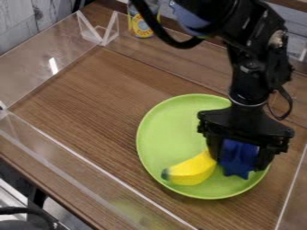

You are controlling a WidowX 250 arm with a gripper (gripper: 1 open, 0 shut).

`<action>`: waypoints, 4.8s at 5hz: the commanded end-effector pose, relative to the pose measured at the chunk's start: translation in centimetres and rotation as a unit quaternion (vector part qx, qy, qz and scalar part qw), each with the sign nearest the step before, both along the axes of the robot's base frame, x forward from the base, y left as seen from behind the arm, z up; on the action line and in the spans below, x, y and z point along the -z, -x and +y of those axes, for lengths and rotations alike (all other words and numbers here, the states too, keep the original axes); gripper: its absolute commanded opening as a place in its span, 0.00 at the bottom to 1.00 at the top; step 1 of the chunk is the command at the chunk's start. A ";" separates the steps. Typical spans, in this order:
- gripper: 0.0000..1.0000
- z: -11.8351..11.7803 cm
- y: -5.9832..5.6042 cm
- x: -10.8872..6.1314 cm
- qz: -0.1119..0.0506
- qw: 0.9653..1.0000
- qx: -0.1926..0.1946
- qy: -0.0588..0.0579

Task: Put the blue object in the green plate

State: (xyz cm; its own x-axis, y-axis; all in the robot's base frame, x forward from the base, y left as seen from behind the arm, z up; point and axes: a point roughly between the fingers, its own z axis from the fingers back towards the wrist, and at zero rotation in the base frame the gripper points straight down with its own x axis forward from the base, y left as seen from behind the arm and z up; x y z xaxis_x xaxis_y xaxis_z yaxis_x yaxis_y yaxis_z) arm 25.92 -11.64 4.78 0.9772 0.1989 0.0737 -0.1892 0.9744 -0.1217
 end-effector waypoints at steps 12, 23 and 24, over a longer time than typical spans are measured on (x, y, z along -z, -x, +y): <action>1.00 0.6 -0.7 -7.3 -0.039 0.999 -0.020 0.025; 1.00 1.9 1.1 -9.0 -0.103 0.993 -0.051 0.014; 1.00 2.0 1.0 -8.9 -0.105 0.993 -0.050 0.014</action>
